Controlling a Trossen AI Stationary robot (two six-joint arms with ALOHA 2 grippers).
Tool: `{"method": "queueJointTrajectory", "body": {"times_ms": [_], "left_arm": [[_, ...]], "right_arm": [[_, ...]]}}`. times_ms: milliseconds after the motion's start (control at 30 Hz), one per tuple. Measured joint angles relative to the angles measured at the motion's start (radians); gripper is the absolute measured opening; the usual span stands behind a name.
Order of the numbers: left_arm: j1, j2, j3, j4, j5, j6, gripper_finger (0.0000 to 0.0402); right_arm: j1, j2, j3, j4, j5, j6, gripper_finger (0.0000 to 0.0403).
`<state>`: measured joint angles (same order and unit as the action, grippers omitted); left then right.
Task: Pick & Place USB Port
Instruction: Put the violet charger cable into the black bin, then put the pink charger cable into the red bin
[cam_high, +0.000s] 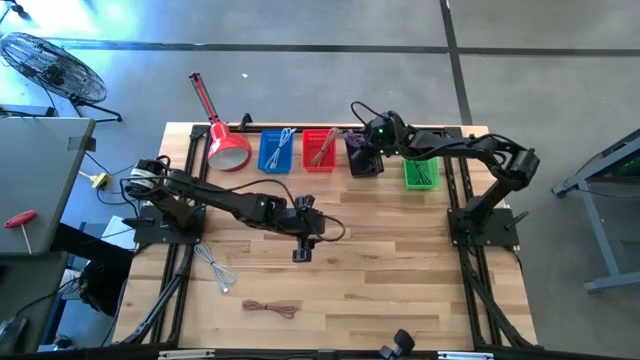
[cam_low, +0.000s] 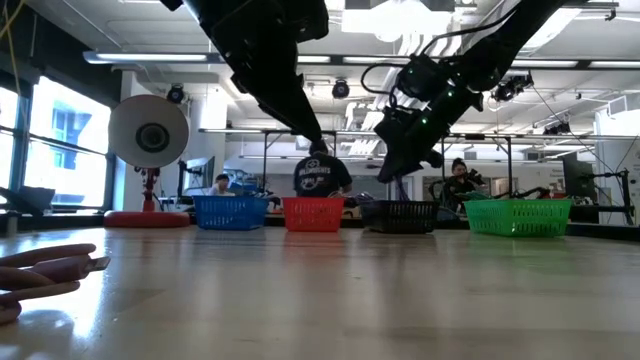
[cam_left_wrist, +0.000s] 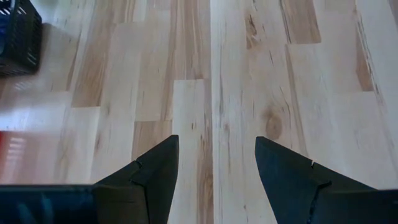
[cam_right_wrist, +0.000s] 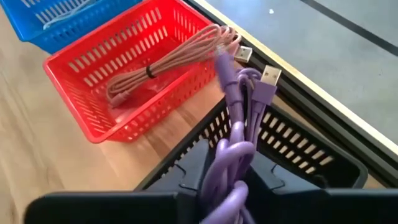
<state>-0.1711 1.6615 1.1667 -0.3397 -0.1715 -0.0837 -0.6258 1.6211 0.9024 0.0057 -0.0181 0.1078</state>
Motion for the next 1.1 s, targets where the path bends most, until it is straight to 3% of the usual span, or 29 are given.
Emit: {"method": "queueJointTrajectory", "body": {"times_ms": [533, 900, 1100], "left_arm": [[0.000, 0.000, 0.000, -0.010, 0.007, 0.000, 0.0204], [0.000, 0.000, 0.000, -0.040, -0.012, 0.000, 0.0204], [0.000, -0.061, -0.002, -0.214, -0.030, -0.067, 0.0204]], "right_arm": [[0.000, -0.001, 0.000, 0.007, 0.058, -0.004, 0.0200], [0.035, -0.070, -0.001, 0.011, 0.099, -0.041, 0.0209], [0.154, -0.194, -0.001, -0.073, 0.091, -0.060, 0.0209]]}}
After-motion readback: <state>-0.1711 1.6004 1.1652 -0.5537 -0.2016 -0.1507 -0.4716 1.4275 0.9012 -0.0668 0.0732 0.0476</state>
